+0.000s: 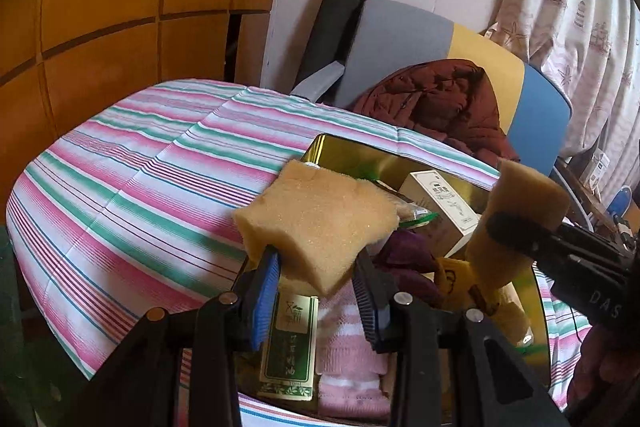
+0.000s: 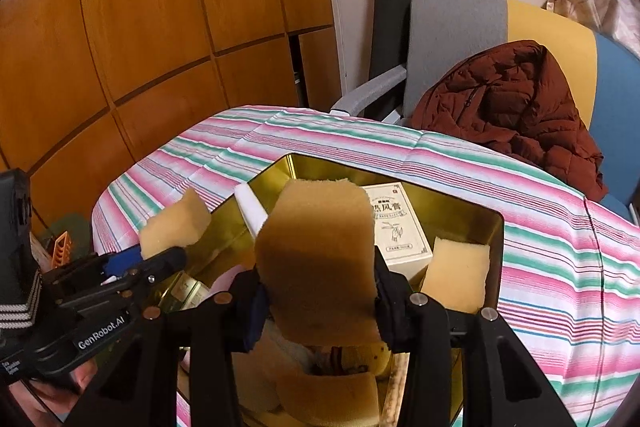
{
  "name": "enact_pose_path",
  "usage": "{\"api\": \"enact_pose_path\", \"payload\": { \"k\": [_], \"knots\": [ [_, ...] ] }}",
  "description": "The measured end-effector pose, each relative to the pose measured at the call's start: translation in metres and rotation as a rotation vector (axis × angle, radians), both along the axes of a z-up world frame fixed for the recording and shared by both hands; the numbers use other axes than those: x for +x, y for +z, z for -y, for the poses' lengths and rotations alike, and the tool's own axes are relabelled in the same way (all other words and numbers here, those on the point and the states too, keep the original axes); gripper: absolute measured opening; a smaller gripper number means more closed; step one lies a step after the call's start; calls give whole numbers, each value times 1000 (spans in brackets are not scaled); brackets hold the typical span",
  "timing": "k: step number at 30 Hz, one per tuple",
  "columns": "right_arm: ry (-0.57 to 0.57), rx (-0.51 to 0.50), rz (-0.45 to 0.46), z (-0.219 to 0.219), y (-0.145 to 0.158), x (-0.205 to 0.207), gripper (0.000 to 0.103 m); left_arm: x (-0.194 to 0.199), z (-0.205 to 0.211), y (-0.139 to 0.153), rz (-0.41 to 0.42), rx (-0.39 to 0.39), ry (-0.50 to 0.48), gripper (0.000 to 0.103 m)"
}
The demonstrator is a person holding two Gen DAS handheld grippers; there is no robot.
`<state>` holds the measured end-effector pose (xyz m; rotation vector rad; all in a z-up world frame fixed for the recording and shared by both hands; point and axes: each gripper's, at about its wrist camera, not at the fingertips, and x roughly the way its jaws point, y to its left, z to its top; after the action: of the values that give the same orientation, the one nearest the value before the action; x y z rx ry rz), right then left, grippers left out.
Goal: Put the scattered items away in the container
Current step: 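Lower both sponges into the gold tray and open both grippers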
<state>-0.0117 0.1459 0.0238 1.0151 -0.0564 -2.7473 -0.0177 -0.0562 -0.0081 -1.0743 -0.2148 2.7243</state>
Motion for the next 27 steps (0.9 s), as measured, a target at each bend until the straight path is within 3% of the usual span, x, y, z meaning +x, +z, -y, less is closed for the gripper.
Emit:
{"api": "enact_pose_path", "payload": {
  "k": [3,4,5,7,12,13,15,17,19,23,27],
  "knots": [
    [-21,-11,11,-2,0,-9,47,-10,-2,-5,27,1,-6,37],
    [-24,-19,19,-2,0,-13,57,-14,-5,-8,48,-2,-18,38],
    [-24,-33,33,-3,-1,-17,74,-18,-6,-10,64,-1,-25,40],
    [-33,-49,50,-5,-3,-23,92,-21,-10,-13,92,4,-45,42],
    [-81,-113,12,-21,3,-11,93,-11,-9,-10,82,-2,-52,44],
    [-89,-136,8,-26,3,-7,92,-7,-7,-9,76,2,-49,44],
    [-78,-149,24,-28,3,-3,78,2,-1,-5,46,18,-33,44],
    [-51,-127,51,-24,1,-2,55,9,6,0,14,28,-5,44],
    [-14,-107,68,-18,-1,-2,46,12,13,4,-12,33,22,44],
    [55,-92,90,0,-6,-9,41,14,29,11,-52,19,112,44],
    [92,83,165,30,-25,-29,38,-9,32,6,1,-5,124,44]
  ]
}}
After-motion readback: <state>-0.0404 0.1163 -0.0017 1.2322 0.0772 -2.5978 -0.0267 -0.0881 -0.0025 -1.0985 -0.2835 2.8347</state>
